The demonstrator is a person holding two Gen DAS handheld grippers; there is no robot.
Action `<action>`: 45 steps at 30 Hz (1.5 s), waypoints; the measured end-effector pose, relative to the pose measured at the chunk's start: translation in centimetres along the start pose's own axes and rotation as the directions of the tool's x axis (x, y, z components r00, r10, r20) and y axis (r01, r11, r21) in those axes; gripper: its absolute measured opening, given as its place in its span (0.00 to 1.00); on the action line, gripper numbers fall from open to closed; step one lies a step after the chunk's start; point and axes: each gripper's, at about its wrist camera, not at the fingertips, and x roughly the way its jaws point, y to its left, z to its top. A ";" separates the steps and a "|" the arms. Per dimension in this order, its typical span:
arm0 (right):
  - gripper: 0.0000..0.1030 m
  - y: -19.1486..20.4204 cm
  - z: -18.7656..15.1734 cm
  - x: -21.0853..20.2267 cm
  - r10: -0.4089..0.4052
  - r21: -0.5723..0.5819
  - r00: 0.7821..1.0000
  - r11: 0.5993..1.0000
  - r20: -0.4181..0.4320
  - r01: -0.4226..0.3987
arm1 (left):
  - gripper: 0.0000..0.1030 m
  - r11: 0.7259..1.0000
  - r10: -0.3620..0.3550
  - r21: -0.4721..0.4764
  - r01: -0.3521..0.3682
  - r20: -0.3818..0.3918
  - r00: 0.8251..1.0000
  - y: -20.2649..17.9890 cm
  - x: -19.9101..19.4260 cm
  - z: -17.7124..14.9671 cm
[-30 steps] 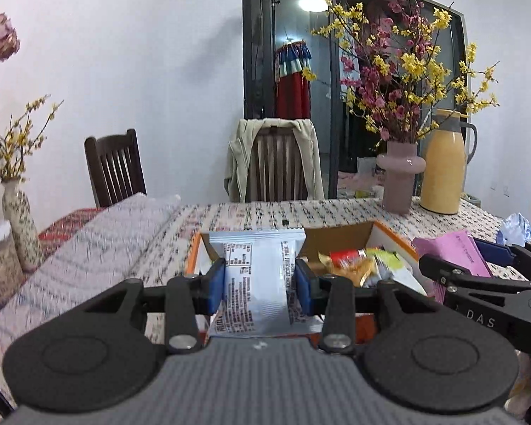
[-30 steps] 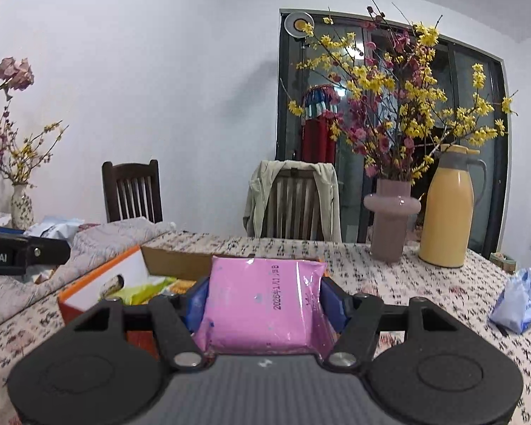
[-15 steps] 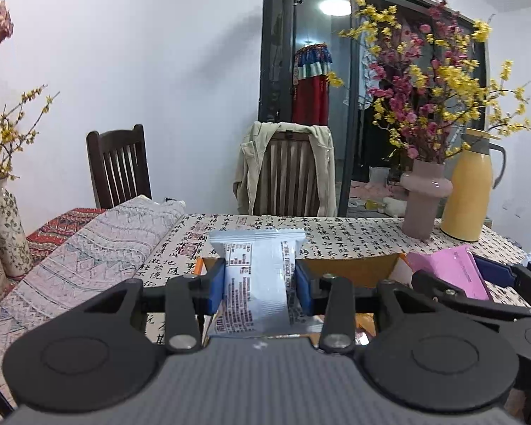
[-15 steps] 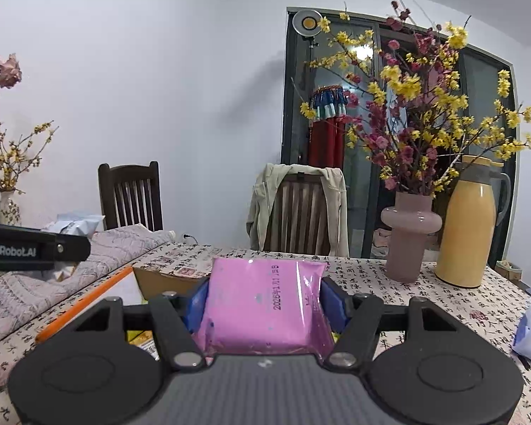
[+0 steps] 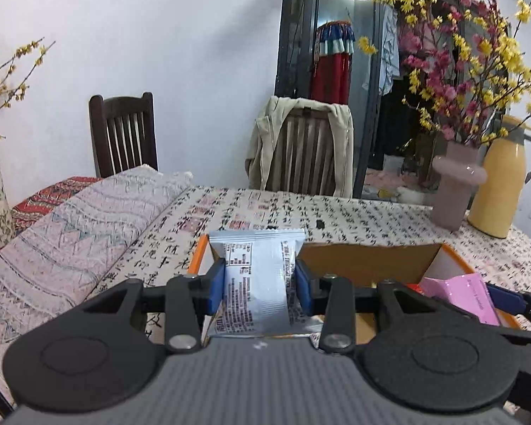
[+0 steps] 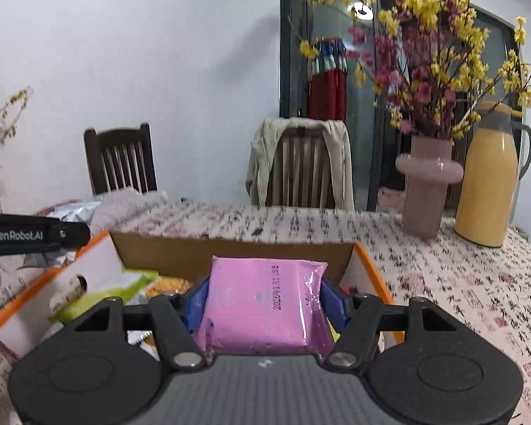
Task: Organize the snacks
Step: 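Carry the pink packet and white packet over the box and release both, then move the right gripper to a gold-foil cracker packet and grasp it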
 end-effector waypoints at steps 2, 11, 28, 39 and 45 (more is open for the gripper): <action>0.63 0.1 -0.2 0.2 0.000 -0.004 1.000 1.000 -0.010 0.000 | 0.40 1.000 0.003 0.000 -0.003 -0.020 1.000 0.0 0.6 -0.3; 0.86 -0.2 -0.5 0.1 -0.038 0.014 0.999 0.999 -0.015 0.038 | 0.87 1.000 0.015 -0.022 -0.015 0.030 0.999 0.1 -0.5 -0.7; 0.99 -1.2 -0.5 -0.5 -0.047 0.082 0.999 0.996 -0.012 0.048 | 1.00 0.997 0.052 -0.057 -0.048 0.061 0.997 0.5 -1.4 -0.4; 0.99 -0.6 0.5 -2.5 -0.017 0.068 0.999 0.998 0.034 0.015 | 1.00 0.998 0.045 -0.056 -0.038 0.132 0.990 0.2 -5.2 1.2; 1.00 0.0 0.8 -5.0 0.003 0.045 0.998 0.999 0.063 -0.006 | 1.00 0.997 0.037 -0.066 -0.028 0.135 0.990 0.5 -7.4 1.5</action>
